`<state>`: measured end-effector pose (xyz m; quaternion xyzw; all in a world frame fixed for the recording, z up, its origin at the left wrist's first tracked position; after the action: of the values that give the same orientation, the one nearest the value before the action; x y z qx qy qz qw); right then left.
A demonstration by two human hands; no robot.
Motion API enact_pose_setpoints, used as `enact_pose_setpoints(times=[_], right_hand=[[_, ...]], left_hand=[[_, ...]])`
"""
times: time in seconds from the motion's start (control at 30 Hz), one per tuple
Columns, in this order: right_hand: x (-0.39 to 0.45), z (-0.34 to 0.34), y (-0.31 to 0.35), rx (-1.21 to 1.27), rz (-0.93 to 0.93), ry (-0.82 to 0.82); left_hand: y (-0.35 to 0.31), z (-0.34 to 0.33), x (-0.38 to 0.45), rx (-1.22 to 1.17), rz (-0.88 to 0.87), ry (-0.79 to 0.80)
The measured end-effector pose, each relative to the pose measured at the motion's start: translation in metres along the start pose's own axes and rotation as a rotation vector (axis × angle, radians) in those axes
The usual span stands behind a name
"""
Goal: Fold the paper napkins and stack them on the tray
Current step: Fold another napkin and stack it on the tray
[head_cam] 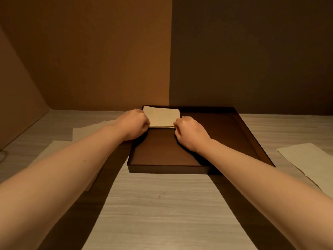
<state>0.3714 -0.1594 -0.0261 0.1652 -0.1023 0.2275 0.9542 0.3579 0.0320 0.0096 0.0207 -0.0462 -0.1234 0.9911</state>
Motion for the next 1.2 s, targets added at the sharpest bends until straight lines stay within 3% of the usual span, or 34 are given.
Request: enact_pose_setpoints(times=[0.2,0.4,0.83,1.2], right_hand=[[-0.011,0.015,0.002,-0.040,-0.052,0.063],[-0.036,0.051,0.005,0.004,-0.061,0.000],[-0.165,0.140,-0.034,0.067,-0.170,-0.103],[-0.265,0.182,-0.123,0.001,-0.321,-0.072]], left_hand=[[-0.003,0.007,-0.006,0.051,0.027,0.025],[-0.030,0.031,-0.019,0.064,0.009,-0.024],[-0.177,0.065,-0.073,-0.066,-0.321,-0.242],[-0.310,0.045,-0.058,-0.140,-0.536,-0.220]])
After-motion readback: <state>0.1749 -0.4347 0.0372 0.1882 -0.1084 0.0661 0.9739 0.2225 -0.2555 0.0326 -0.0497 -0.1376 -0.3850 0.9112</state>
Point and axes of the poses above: each hand's wrist, its own x-axis towards the middle knuckle, its own z-axis out of the back of the hand, y = z × x, the point moved 3 cm from there along x, towards the middle knuckle, and after that the axes turned 6 degrees about x, right-handed, at the moved point
